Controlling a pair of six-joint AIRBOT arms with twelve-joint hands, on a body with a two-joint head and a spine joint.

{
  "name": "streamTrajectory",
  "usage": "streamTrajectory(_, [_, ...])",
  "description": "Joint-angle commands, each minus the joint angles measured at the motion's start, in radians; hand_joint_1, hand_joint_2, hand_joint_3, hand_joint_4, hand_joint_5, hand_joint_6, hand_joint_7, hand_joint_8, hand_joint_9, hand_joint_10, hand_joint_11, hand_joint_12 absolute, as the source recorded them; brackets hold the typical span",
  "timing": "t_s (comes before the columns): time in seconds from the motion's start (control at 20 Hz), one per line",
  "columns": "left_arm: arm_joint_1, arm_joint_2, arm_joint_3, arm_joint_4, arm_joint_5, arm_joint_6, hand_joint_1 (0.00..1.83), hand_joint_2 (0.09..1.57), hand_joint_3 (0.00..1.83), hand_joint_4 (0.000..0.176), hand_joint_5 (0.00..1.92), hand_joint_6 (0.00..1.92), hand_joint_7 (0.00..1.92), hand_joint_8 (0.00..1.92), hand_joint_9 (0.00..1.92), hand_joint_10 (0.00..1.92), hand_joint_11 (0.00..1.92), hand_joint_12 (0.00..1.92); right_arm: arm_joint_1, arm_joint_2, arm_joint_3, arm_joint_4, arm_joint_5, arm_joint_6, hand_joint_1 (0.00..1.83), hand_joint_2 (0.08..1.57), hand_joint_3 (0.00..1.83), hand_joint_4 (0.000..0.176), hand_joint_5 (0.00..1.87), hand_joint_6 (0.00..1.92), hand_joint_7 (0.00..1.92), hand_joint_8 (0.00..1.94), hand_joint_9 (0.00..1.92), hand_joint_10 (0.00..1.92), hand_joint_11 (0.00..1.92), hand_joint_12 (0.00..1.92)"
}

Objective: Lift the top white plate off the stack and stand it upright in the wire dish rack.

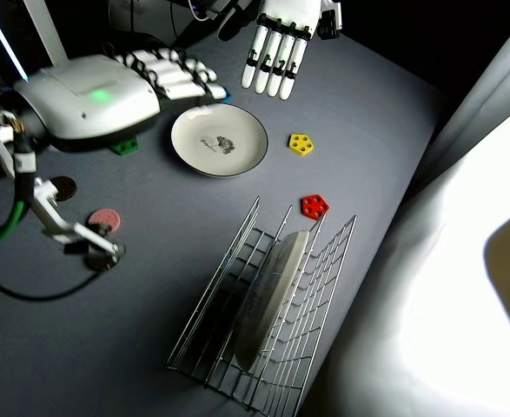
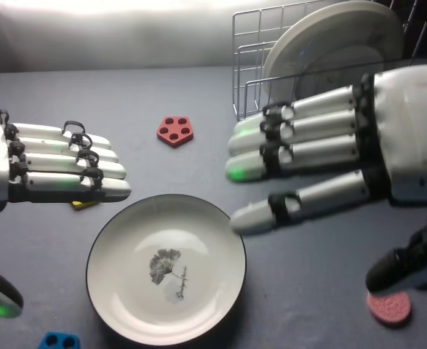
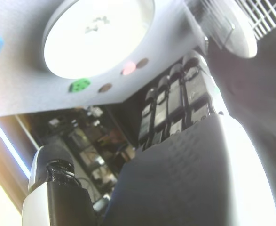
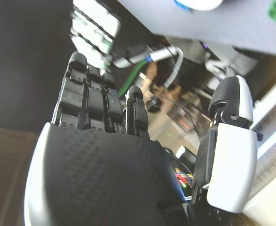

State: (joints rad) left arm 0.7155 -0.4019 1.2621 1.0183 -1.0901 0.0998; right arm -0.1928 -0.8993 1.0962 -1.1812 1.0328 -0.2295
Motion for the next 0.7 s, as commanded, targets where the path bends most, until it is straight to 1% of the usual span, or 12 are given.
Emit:
streamTrajectory(0.0, [-0.022, 0.013, -0.004, -0.076, -0.079, 0.002, 0.27, 0.96, 0.0, 0.0, 0.08, 0.0, 0.09, 0.01, 0.1, 0.01, 0.11, 0.02, 0.006, 0.014, -0.002, 0.078, 0.09, 0.01, 0.7, 0.93, 0.0, 0.176, 0.08, 0.0, 0.02, 0.0, 0.04, 0.0, 0.15, 0.0])
streamTrajectory(0.05, [-0.022, 0.014, -0.003, -0.075, -0.081, 0.006, 0.28, 0.95, 0.0, 0.0, 0.08, 0.0, 0.09, 0.01, 0.1, 0.01, 0.12, 0.02, 0.006, 0.02, 0.0, 0.083, 0.096, 0.016, 0.7, 0.92, 0.0, 0.176, 0.08, 0.0, 0.04, 0.01, 0.06, 0.01, 0.15, 0.0])
streamTrajectory(0.1, [-0.022, 0.014, -0.003, -0.075, -0.081, 0.006, 0.27, 0.96, 0.0, 0.0, 0.06, 0.0, 0.08, 0.0, 0.09, 0.01, 0.11, 0.02, 0.006, 0.029, 0.0, 0.079, 0.102, 0.016, 0.74, 0.91, 0.0, 0.176, 0.11, 0.01, 0.06, 0.01, 0.06, 0.01, 0.14, 0.0])
streamTrajectory(0.2, [-0.024, 0.014, -0.004, -0.076, -0.085, -0.001, 0.25, 0.96, 0.0, 0.0, 0.08, 0.01, 0.11, 0.01, 0.12, 0.01, 0.14, 0.03, 0.0, 0.036, 0.0, 0.072, 0.127, 0.02, 0.75, 0.91, 0.0, 0.176, 0.12, 0.01, 0.09, 0.02, 0.06, 0.01, 0.16, 0.01])
streamTrajectory(0.25, [-0.024, 0.014, -0.006, -0.076, -0.087, -0.003, 0.25, 0.96, 0.0, 0.0, 0.06, 0.0, 0.08, 0.0, 0.1, 0.0, 0.12, 0.02, -0.005, 0.037, -0.007, 0.051, 0.128, 0.02, 0.78, 0.9, 0.0, 0.176, 0.14, 0.02, 0.06, 0.01, 0.05, 0.0, 0.15, 0.01])
streamTrajectory(0.3, [-0.024, 0.014, -0.007, -0.076, -0.088, -0.004, 0.24, 0.96, 0.0, 0.0, 0.07, 0.01, 0.09, 0.01, 0.1, 0.0, 0.12, 0.02, -0.006, 0.038, -0.018, 0.018, 0.13, 0.02, 0.79, 0.9, 0.0, 0.176, 0.16, 0.02, 0.09, 0.01, 0.06, 0.0, 0.16, 0.01])
streamTrajectory(0.4, [-0.024, 0.014, -0.006, -0.075, -0.098, -0.003, 0.24, 0.97, 0.0, 0.0, 0.05, 0.0, 0.07, 0.0, 0.07, 0.0, 0.1, 0.01, -0.009, 0.05, -0.035, 0.022, 0.137, 0.02, 0.78, 0.9, 0.0, 0.176, 0.19, 0.01, 0.12, 0.01, 0.06, 0.0, 0.15, 0.01])
streamTrajectory(0.45, [-0.026, 0.014, -0.005, -0.075, -0.105, -0.001, 0.24, 0.97, 0.0, 0.0, 0.05, 0.0, 0.07, 0.0, 0.07, 0.0, 0.1, 0.01, -0.007, 0.066, -0.042, 0.039, 0.182, 0.014, 0.78, 0.9, 0.0, 0.176, 0.19, 0.01, 0.12, 0.01, 0.06, 0.0, 0.15, 0.01])
streamTrajectory(0.5, [-0.03, 0.013, -0.003, -0.075, -0.111, -0.001, 0.25, 0.96, 0.0, 0.0, 0.06, 0.0, 0.07, 0.0, 0.08, 0.0, 0.1, 0.01, 0.004, 0.088, -0.064, 0.024, 0.202, 0.032, 0.78, 0.91, 0.0, 0.176, 0.16, 0.0, 0.11, 0.0, 0.04, 0.0, 0.13, 0.0])
streamTrajectory(0.55, [-0.03, 0.014, -0.005, -0.075, -0.115, -0.005, 0.25, 0.96, 0.0, 0.0, 0.06, 0.0, 0.07, 0.0, 0.08, 0.0, 0.1, 0.01, 0.013, 0.092, -0.077, 0.026, 0.182, 0.054, 0.78, 0.91, 0.0, 0.176, 0.16, 0.0, 0.11, 0.0, 0.04, 0.0, 0.13, 0.0])
streamTrajectory(0.6, [-0.031, 0.018, -0.005, -0.081, -0.113, -0.016, 0.27, 0.96, 0.0, 0.0, 0.06, 0.0, 0.07, 0.0, 0.07, 0.0, 0.11, 0.01, 0.016, 0.094, -0.076, 0.026, 0.18, 0.042, 0.77, 0.92, 0.01, 0.166, 0.13, 0.0, 0.1, 0.0, 0.06, 0.01, 0.12, 0.0])
streamTrajectory(0.65, [-0.031, 0.018, -0.006, -0.08, -0.113, -0.021, 0.32, 0.97, 0.0, 0.0, 0.02, 0.0, 0.02, 0.0, 0.03, 0.0, 0.05, 0.0, 0.017, 0.094, -0.077, 0.024, 0.18, 0.05, 0.78, 0.92, 0.01, 0.154, 0.13, 0.0, 0.1, 0.0, 0.06, 0.01, 0.11, 0.0])
